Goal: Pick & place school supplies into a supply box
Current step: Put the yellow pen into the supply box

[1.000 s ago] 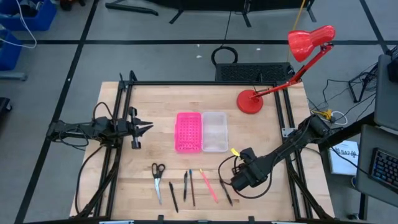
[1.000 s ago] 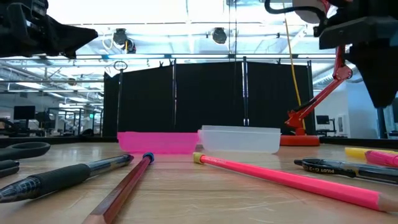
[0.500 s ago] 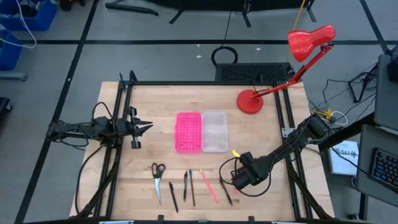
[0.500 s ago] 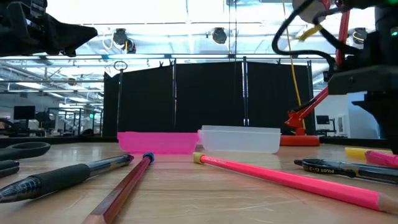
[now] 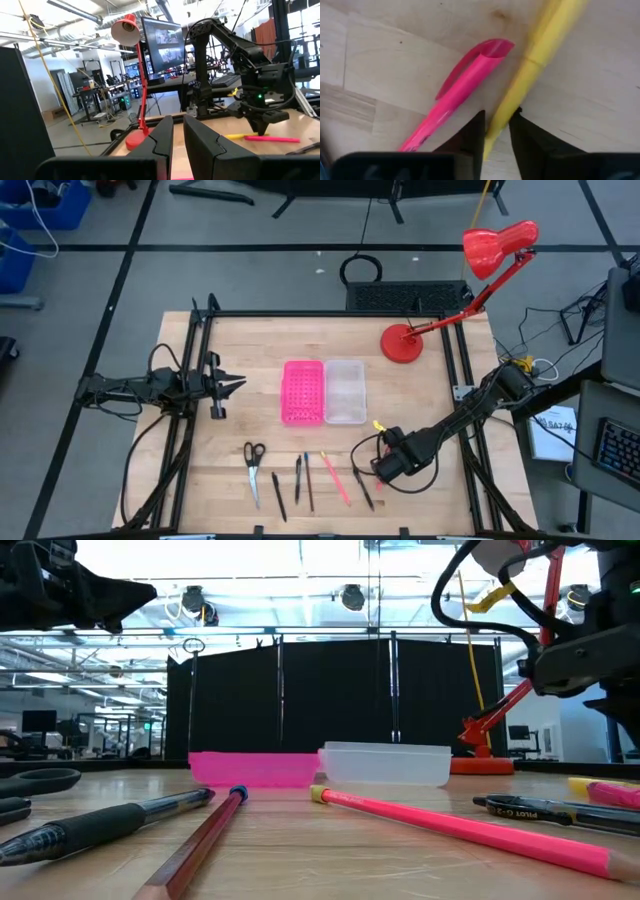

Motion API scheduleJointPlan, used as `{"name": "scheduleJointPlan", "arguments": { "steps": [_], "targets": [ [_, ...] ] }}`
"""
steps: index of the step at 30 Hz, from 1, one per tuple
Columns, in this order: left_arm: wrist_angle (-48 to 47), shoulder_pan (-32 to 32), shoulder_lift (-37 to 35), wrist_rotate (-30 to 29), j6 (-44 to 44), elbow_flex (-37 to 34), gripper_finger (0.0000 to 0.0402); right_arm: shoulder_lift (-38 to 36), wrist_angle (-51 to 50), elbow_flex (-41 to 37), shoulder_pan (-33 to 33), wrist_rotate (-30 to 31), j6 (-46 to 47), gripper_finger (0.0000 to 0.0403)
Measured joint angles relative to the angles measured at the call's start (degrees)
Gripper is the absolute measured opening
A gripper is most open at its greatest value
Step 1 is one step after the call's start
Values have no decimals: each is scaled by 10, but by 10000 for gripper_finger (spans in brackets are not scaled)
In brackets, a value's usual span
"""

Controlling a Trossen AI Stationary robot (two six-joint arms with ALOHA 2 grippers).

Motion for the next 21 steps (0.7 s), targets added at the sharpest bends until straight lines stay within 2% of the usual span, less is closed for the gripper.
{"name": "scheduleJointPlan", "arguments": {
  "steps": [5, 13, 21],
  "targets": [
    [-3, 0, 0, 0, -2, 0, 51, 0, -2, 0, -2, -2, -29, 17],
    [-21, 0, 0, 0, -18, 0, 51, -12, -38, -1, -1, 31, -50, 17],
    [-34, 0, 0, 0, -31, 0, 51, -116, -71, -6, -2, 94, -48, 17]
  ]
}}
